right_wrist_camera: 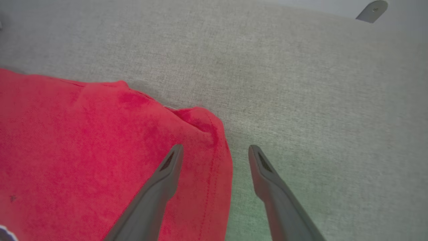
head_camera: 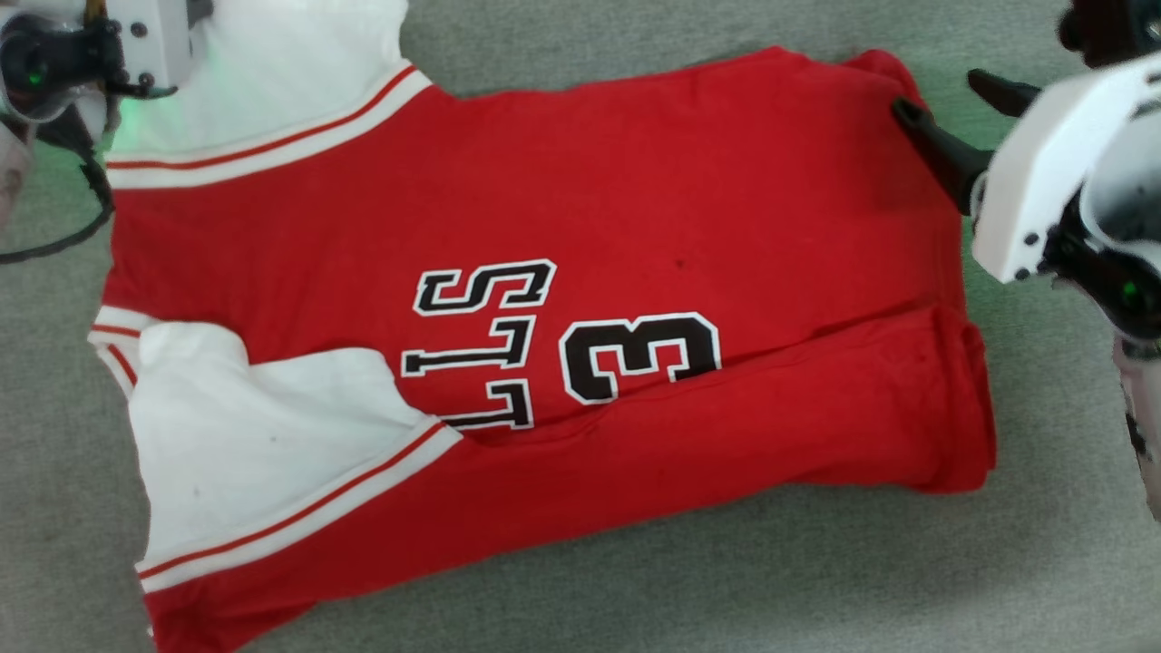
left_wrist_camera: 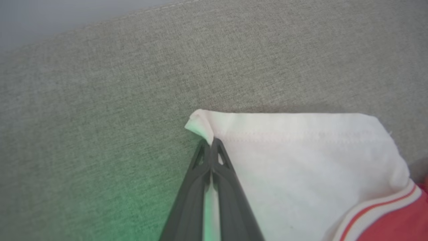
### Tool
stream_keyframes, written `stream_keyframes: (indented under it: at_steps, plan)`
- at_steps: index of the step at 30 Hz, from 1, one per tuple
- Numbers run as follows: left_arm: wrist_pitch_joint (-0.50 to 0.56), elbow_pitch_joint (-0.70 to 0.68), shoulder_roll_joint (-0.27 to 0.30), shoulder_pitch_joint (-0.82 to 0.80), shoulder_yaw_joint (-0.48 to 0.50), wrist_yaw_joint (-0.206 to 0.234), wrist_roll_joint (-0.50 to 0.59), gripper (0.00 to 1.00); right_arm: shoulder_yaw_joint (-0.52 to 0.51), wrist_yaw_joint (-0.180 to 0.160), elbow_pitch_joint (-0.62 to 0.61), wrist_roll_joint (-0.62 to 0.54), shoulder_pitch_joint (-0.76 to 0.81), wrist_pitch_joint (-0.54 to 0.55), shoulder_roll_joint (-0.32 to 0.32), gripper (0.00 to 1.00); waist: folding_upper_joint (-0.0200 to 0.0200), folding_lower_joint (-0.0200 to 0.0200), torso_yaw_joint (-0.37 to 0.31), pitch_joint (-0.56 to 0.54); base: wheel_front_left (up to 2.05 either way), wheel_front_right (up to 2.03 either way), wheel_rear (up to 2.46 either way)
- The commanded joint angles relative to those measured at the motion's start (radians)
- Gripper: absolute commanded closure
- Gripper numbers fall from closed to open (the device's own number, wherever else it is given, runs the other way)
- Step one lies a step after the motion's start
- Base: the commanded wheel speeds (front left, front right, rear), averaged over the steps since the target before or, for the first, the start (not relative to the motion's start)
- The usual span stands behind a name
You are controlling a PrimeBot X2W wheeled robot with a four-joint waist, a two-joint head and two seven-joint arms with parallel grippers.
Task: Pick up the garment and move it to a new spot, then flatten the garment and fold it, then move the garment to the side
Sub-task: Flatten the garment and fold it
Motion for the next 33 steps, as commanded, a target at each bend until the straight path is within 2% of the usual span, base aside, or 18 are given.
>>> stream_keyframes:
  at_steps: [1, 8, 9, 10, 11, 12, 23, 33]
  plan:
    - [-0.01, 0.009, -0.012, -0.001, 0.0, -0.008, 0.0, 1.0, 0.029, -0.001, 0.043, 0.026, -0.049, 0.05, -0.003, 0.0, -0.0001, 0.0, 0.011, 0.008, 0.0, 0.0, 0.0]
    - [-0.031, 0.034, -0.033, -0.01, 0.005, -0.026, -0.006, 1.0, 0.108, -0.001, 0.226, 0.088, -0.175, 0.178, -0.017, 0.0, -0.0001, 0.0, 0.029, 0.018, 0.0, 0.0, 0.0]
    - [-0.035, 0.039, -0.036, -0.011, 0.005, -0.029, -0.006, 1.0, 0.113, -0.001, 0.258, 0.091, -0.184, 0.195, -0.018, 0.05, -0.0001, 0.0, 0.031, 0.019, 0.0, 0.0, 0.0]
    - [-0.037, 0.043, -0.038, -0.012, 0.006, -0.032, -0.006, 1.0, 0.127, -0.001, 0.282, 0.094, -0.192, 0.209, -0.019, 0.53, -0.0001, 0.0, 0.033, 0.02, 0.0, 0.0, 0.0]
    - [-0.042, 0.048, -0.041, -0.013, 0.007, -0.032, -0.007, 1.0, 0.135, -0.001, 0.307, 0.098, -0.201, 0.217, -0.019, 0.87, -0.0001, 0.0, 0.036, 0.02, 0.0, 0.0, 0.0]
    - [-0.045, 0.051, -0.044, -0.014, 0.008, -0.033, -0.008, 1.0, 0.142, -0.001, 0.328, 0.1, -0.21, 0.222, -0.02, 1.0, -0.0001, 0.0, 0.037, 0.02, 0.0, 0.0, 0.0]
    - [-0.143, 0.061, -0.061, 0.003, 0.072, -0.069, -0.069, 1.0, 0.187, -0.001, 0.394, 0.132, -0.239, 0.097, -0.071, 1.0, -0.0001, 0.0, 0.078, -0.036, 0.0, 0.0, 0.0]
    - [-0.087, -0.003, -0.053, 0.083, 0.112, -0.078, -0.18, 1.0, 0.228, -0.001, 0.352, 0.185, -0.143, -0.026, -0.172, 1.0, -0.0001, 0.0, 0.154, -0.172, 0.0, 0.0, 0.0]
